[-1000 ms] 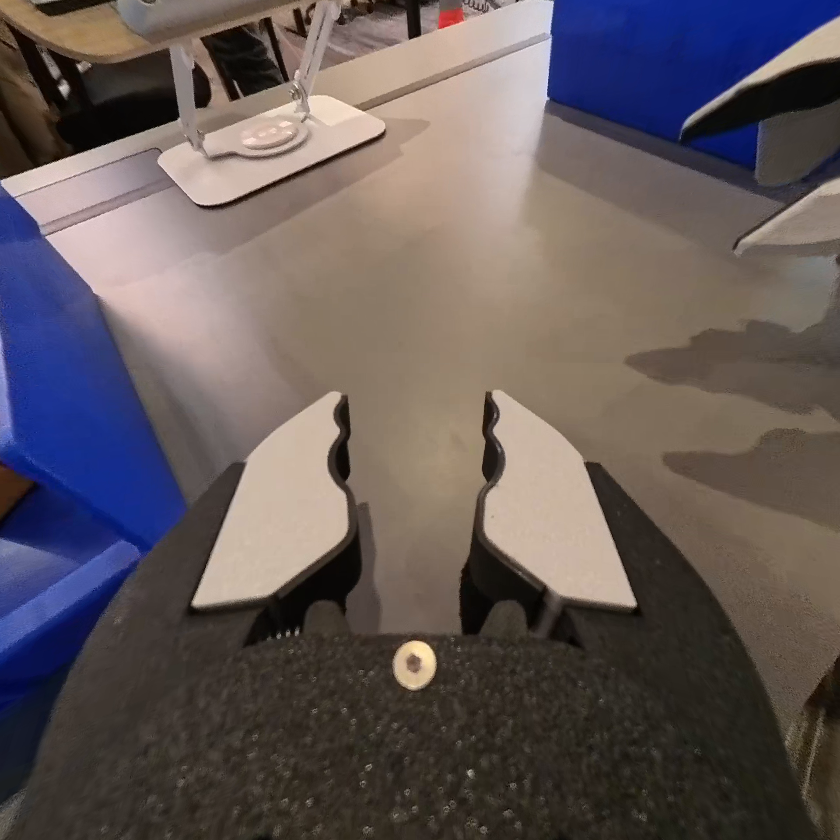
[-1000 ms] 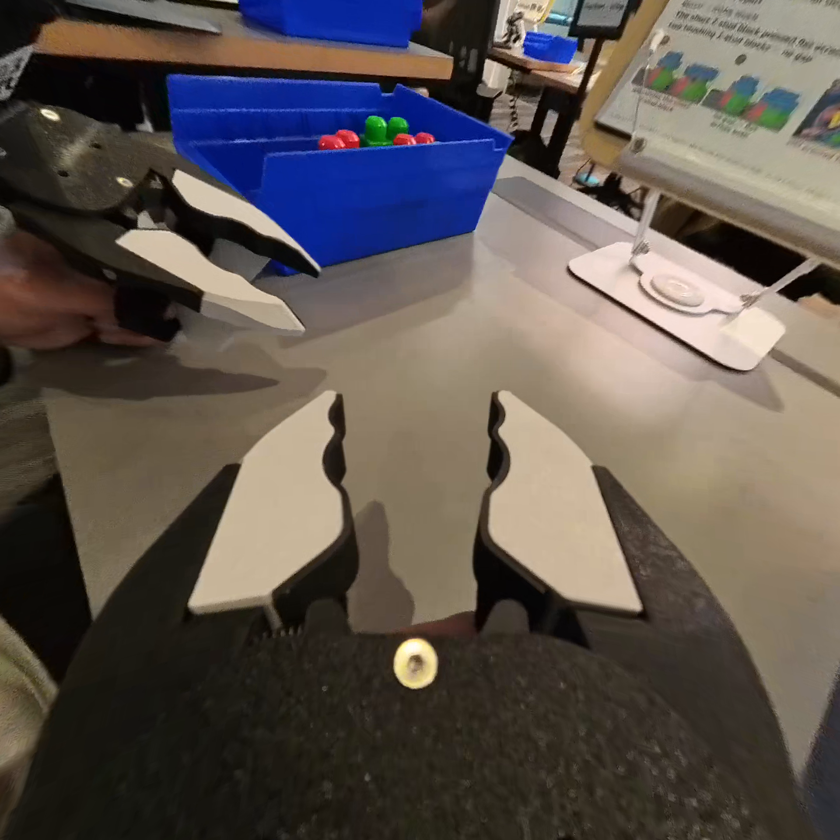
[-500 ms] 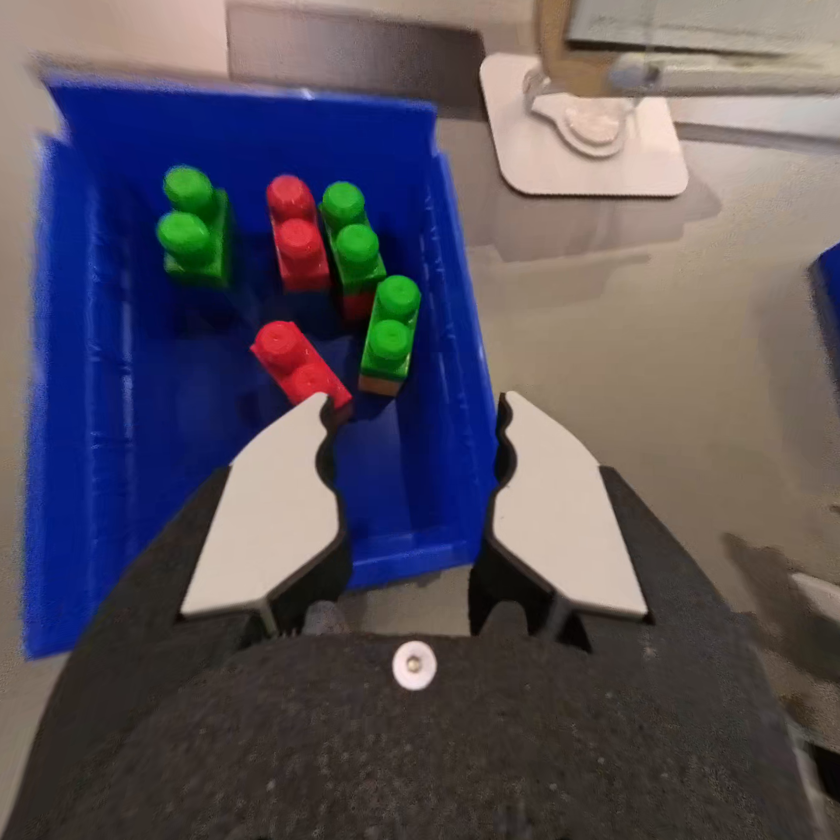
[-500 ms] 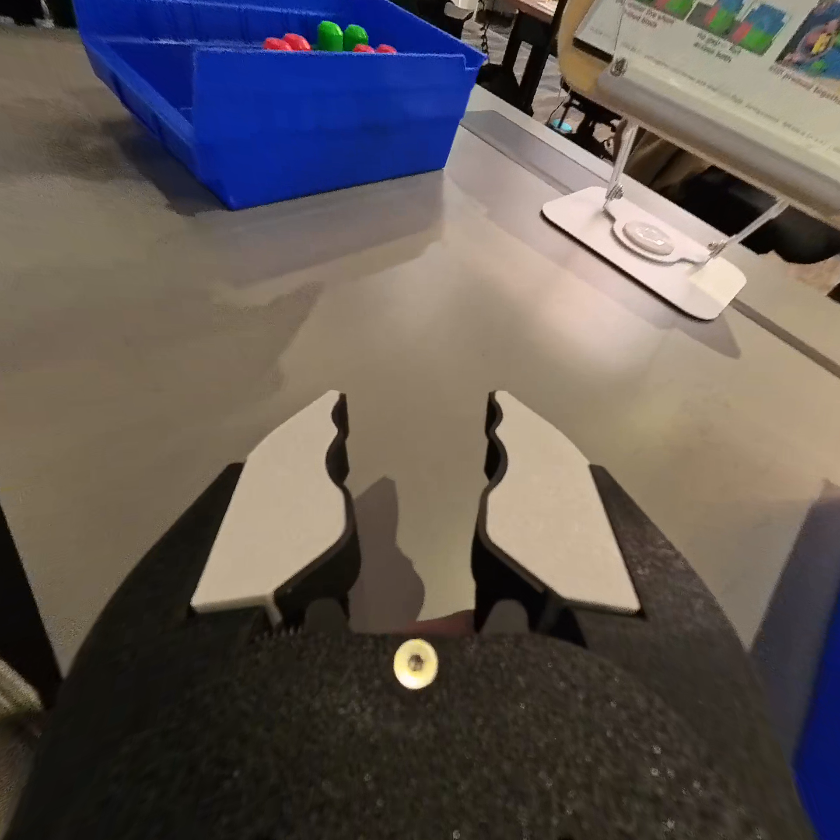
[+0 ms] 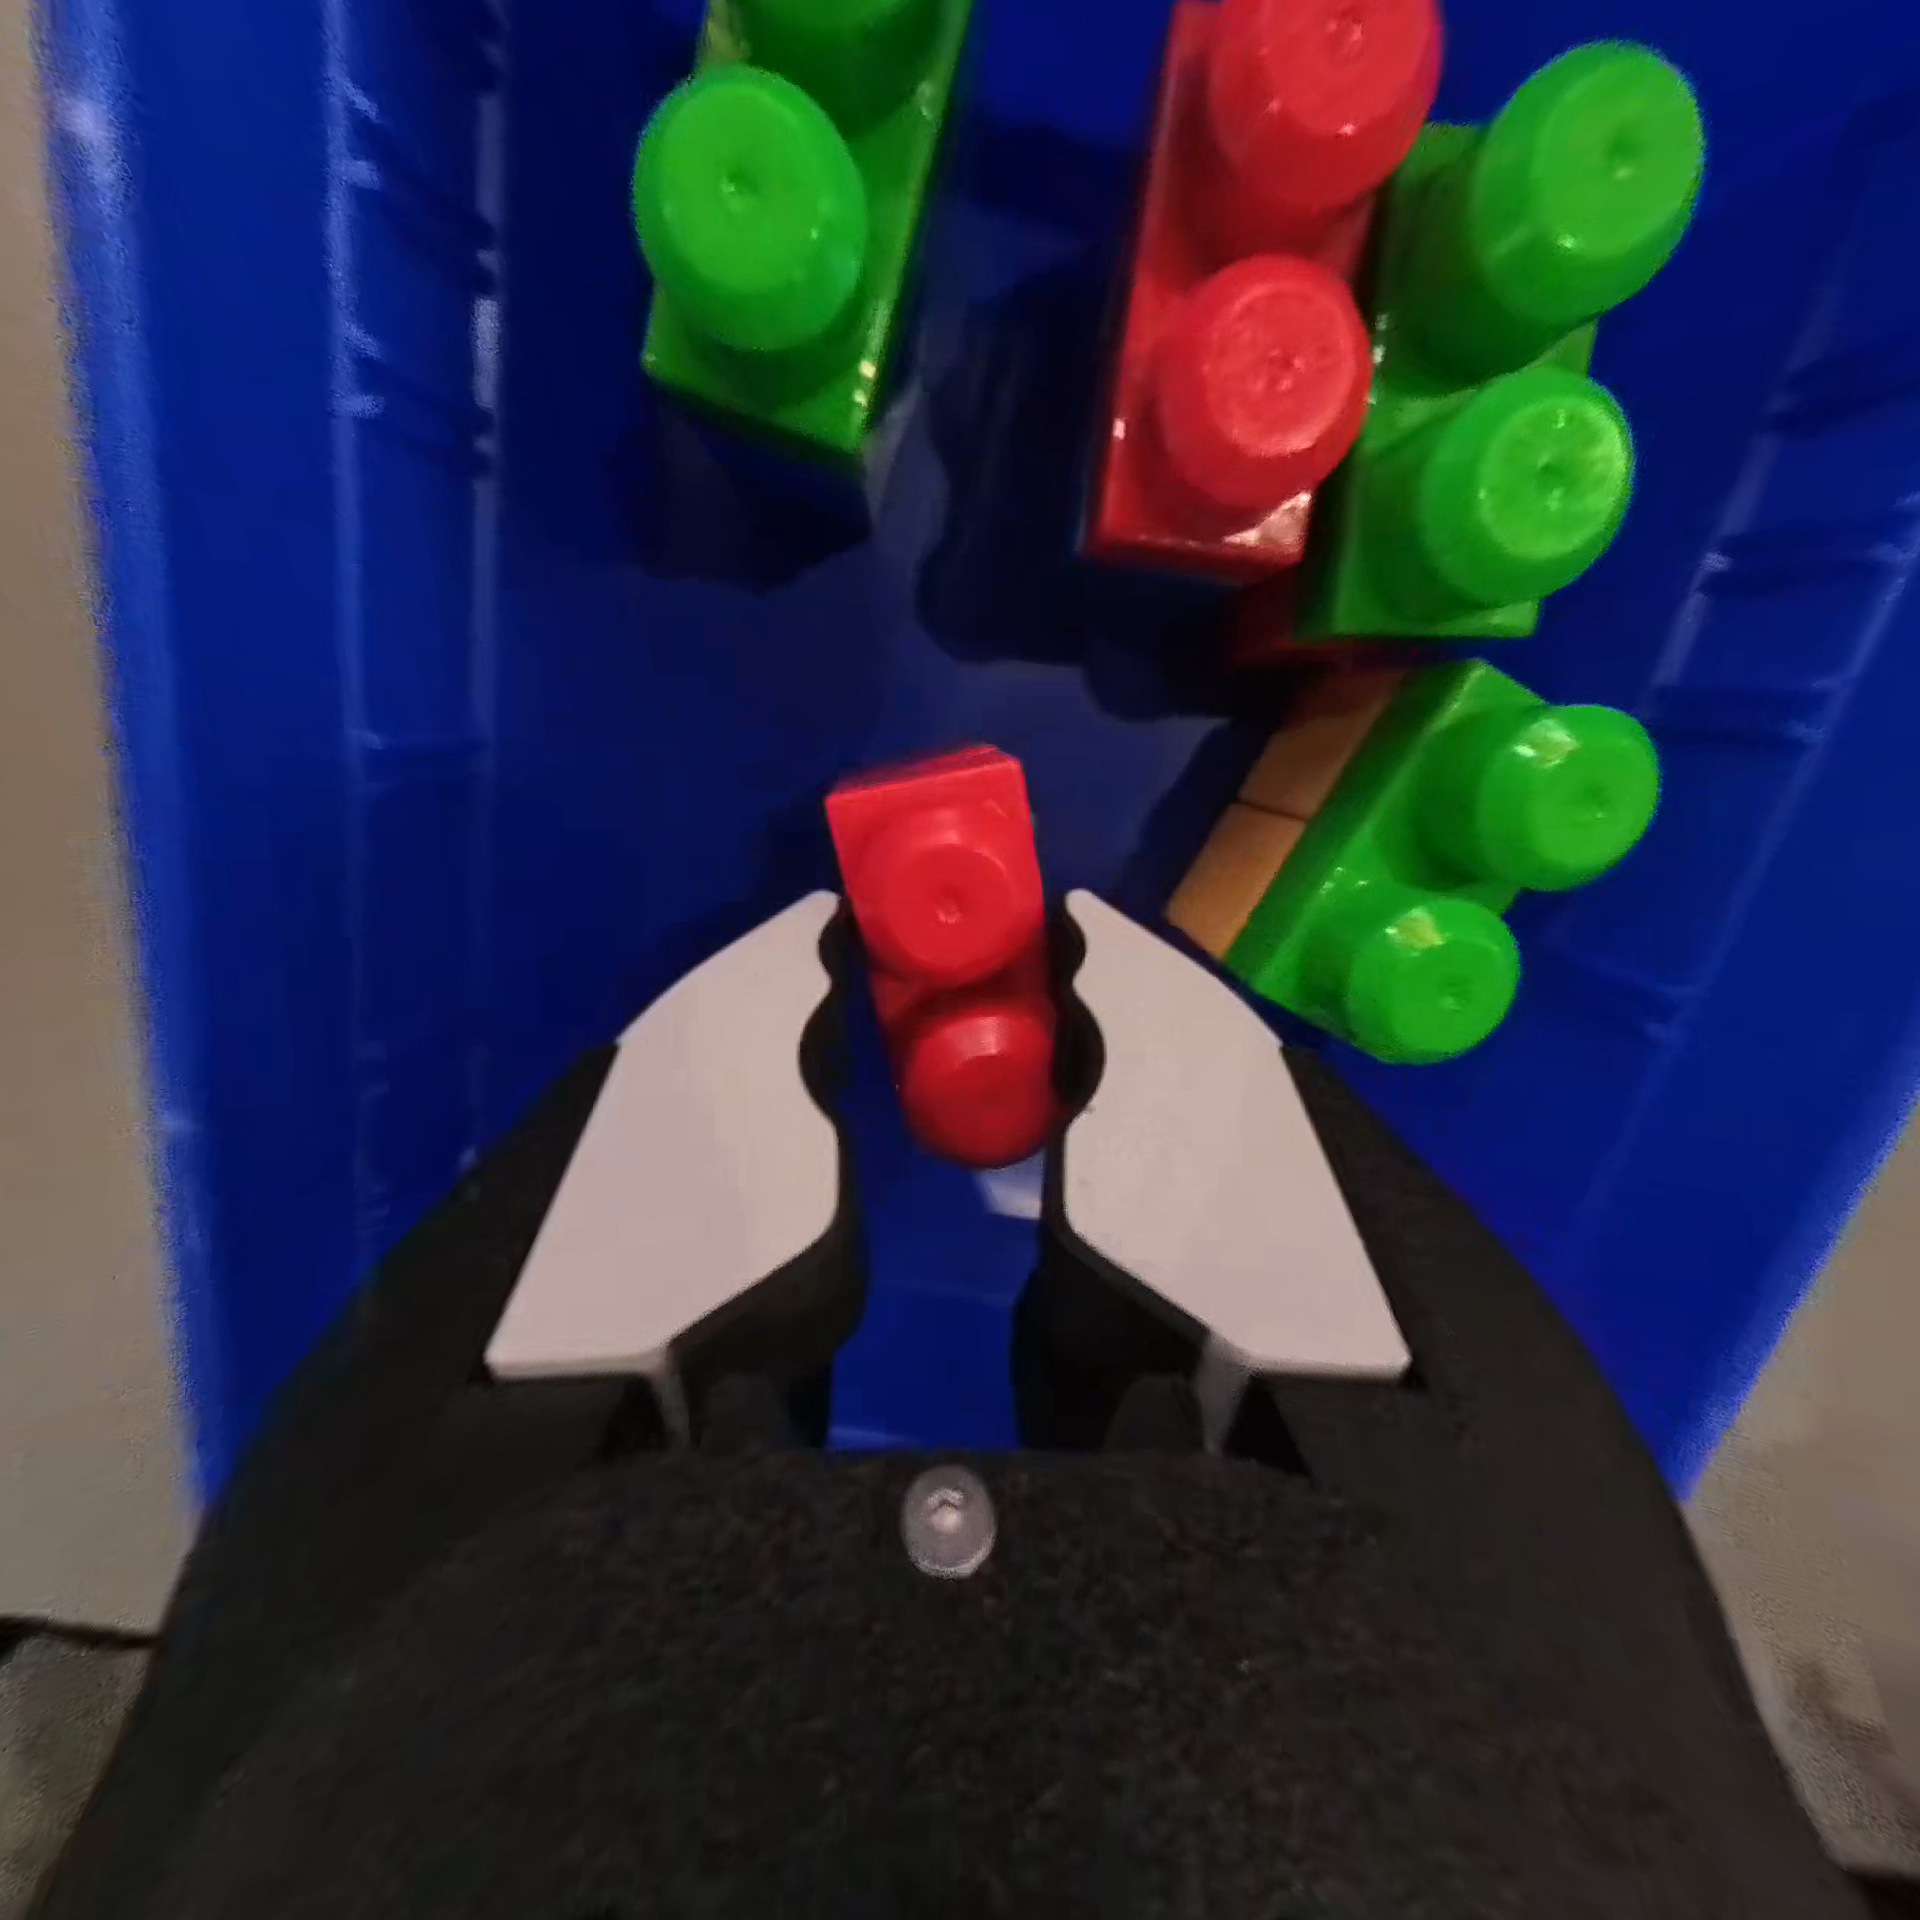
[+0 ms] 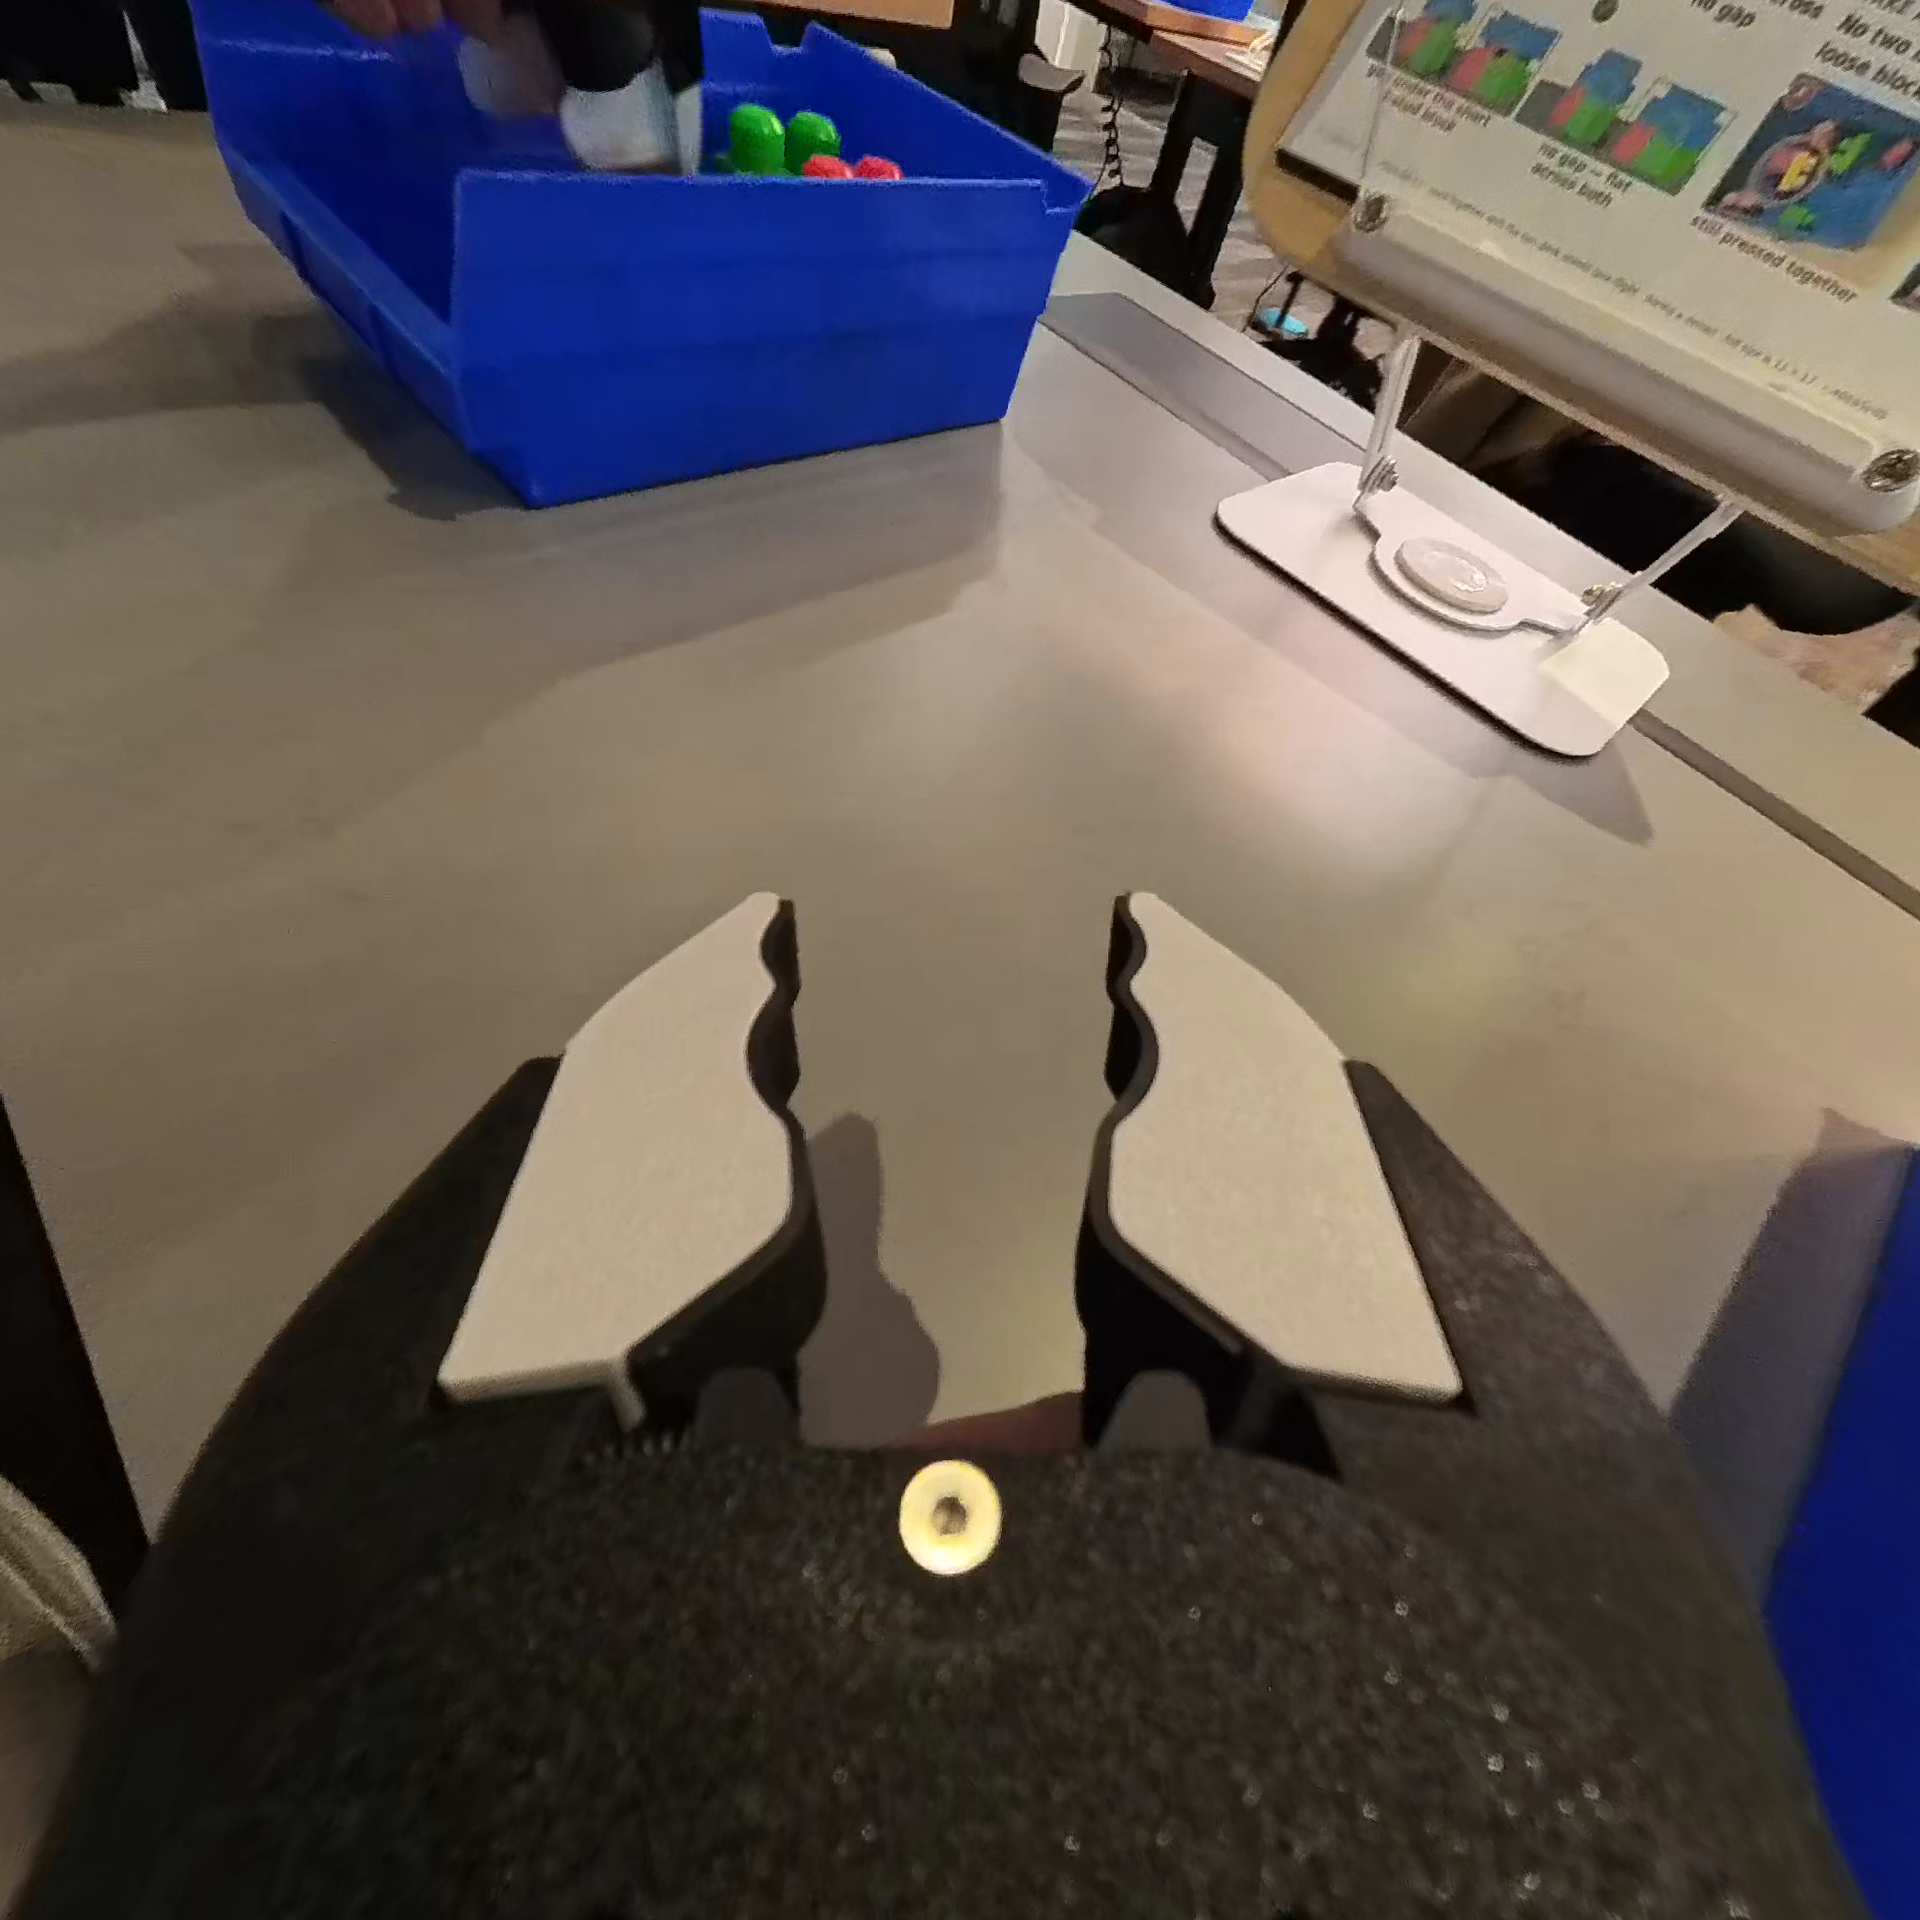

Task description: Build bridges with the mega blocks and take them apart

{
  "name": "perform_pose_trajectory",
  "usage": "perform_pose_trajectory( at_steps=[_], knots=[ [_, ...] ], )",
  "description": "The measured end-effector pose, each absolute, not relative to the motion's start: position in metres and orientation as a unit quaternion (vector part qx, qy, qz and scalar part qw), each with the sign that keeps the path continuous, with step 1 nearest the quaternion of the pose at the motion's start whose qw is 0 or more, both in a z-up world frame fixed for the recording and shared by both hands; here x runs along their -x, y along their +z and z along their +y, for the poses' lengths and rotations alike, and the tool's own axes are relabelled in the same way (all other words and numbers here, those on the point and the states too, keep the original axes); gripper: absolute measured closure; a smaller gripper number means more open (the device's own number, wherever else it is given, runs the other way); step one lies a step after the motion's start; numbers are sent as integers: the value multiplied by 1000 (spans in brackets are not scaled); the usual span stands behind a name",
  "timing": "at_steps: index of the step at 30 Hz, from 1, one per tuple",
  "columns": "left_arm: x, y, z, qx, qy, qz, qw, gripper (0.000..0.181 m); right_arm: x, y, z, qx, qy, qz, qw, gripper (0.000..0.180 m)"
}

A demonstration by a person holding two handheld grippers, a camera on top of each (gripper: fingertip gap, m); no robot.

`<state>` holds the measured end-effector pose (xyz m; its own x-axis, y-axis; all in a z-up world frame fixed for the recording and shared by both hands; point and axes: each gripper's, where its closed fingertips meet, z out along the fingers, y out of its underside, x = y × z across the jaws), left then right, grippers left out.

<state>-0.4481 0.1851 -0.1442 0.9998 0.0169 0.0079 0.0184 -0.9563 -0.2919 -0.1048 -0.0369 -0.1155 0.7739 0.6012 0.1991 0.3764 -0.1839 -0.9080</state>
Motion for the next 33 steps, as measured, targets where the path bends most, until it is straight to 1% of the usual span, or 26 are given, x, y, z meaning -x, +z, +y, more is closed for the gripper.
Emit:
perform_pose_trajectory(
  at_steps=[2, 4, 6, 8, 10, 12, 13, 17, 20, 22, 24, 26, 28, 30, 33],
  knots=[
    [449, -135, 186, 987, 0, 11, 163, 146, 101, -114, -35, 763, 103, -315, 555, 123],
    [436, -118, 184, 981, -44, 45, 181, 146, 98, -114, -33, 764, 105, -311, 555, 125],
    [420, -86, 180, 963, -79, 100, 237, 146, 94, -114, -31, 765, 109, -303, 557, 126],
    [386, -48, 162, 923, -152, 178, 305, 146, 92, -112, -30, 764, 128, -290, 562, 127],
    [339, -12, 125, 855, -269, 260, 360, 146, 94, -107, -31, 755, 173, -277, 569, 127],
    [285, 21, 61, 737, -461, 338, 361, 146, 101, -99, -35, 736, 257, -263, 569, 126],
    [269, 28, 35, 687, -522, 362, 353, 146, 105, -95, -38, 722, 309, -252, 566, 126],
    [223, 9, -12, 609, -595, 409, 329, 147, 115, -68, -50, 629, 536, -180, 533, 123],
    [195, -7, -25, 584, -621, 428, 300, 147, 120, -45, -44, 570, 634, -121, 507, 120],
    [181, -17, -28, 579, -626, 436, 287, 147, 130, -38, -35, 569, 633, -120, 511, 115],
    [170, -21, -30, 569, -645, 429, 275, 147, 143, -39, -28, 585, 602, -139, 524, 113],
    [161, -31, -30, 571, -648, 427, 268, 147, 153, -40, -27, 592, 593, -151, 525, 122],
    [156, -39, -33, 569, -654, 429, 255, 147, 149, -41, -24, 587, 586, -137, 541, 140],
    [154, -41, -33, 564, -658, 423, 263, 147, 148, -45, -25, 588, 603, -134, 522, 141],
    [150, -40, -33, 558, -661, 417, 279, 148, 145, -48, -27, 577, 620, -121, 517, 143]
  ],
)
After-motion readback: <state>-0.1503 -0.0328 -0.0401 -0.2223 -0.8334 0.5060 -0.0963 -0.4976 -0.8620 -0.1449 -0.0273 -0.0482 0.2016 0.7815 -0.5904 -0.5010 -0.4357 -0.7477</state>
